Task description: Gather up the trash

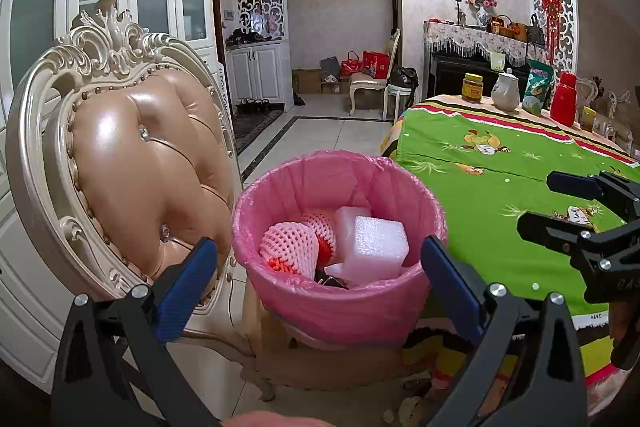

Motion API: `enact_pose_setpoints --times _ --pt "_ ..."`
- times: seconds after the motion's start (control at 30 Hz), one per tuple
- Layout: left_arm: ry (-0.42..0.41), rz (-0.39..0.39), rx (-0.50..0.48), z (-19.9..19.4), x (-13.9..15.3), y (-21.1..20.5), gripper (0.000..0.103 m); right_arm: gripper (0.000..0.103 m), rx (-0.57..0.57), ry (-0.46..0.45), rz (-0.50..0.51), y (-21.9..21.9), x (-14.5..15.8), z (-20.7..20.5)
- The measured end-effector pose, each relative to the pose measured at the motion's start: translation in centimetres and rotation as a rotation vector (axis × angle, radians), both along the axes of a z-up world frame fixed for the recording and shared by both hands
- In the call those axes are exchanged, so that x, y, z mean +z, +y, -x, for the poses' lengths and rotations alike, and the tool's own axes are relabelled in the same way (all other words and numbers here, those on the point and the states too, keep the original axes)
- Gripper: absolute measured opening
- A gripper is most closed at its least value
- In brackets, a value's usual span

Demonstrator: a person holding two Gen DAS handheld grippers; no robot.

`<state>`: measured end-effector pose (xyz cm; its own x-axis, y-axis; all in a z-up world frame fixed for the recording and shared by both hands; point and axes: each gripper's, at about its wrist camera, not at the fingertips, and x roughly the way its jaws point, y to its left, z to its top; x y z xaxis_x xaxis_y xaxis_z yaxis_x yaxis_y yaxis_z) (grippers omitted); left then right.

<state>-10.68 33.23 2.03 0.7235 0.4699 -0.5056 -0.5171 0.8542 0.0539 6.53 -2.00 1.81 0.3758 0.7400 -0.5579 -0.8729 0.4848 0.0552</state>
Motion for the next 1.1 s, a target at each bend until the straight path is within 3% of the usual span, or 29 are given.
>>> enact_pose_setpoints --times 1.1 --pt "0.021 0.006 -0.007 -0.62 -0.53 0.28 0.098 0.086 0.003 0.003 -0.001 0.24 -0.01 0.26"
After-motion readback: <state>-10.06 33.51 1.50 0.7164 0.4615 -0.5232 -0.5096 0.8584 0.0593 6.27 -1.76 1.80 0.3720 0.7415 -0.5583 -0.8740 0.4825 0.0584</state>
